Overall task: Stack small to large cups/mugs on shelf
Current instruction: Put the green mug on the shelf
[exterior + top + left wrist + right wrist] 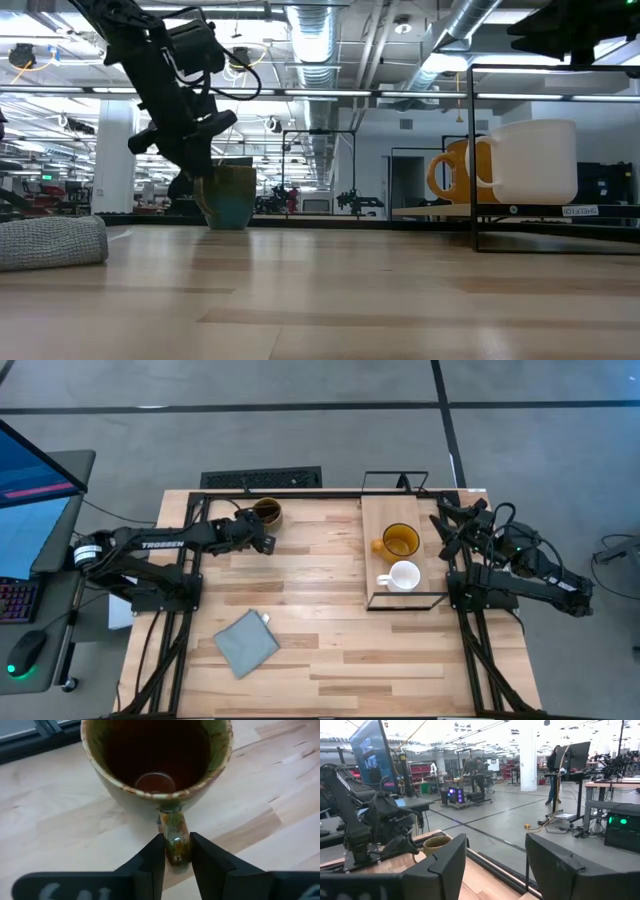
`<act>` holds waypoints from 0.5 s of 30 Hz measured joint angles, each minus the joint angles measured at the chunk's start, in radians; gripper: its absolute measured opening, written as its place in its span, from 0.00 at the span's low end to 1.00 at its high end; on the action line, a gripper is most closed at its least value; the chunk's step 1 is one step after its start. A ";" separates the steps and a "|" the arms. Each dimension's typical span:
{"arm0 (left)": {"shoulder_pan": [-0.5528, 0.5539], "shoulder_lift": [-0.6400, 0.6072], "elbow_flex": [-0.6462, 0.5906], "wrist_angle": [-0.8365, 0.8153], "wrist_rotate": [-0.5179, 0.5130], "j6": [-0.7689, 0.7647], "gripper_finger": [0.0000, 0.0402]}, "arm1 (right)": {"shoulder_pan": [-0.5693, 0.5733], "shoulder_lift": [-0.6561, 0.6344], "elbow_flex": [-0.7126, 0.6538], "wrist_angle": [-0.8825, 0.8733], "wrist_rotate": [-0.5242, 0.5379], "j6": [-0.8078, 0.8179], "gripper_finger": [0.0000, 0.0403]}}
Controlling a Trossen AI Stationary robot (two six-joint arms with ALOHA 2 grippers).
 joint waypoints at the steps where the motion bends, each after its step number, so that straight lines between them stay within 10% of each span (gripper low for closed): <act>1: 0.000 0.000 0.003 -0.009 -0.002 0.003 0.17 | 0.000 0.000 0.000 0.000 0.000 0.000 0.56; 15: 0.000 0.000 0.005 -0.071 -0.011 -0.001 0.18 | 0.000 0.000 0.000 -0.006 0.000 -0.001 0.56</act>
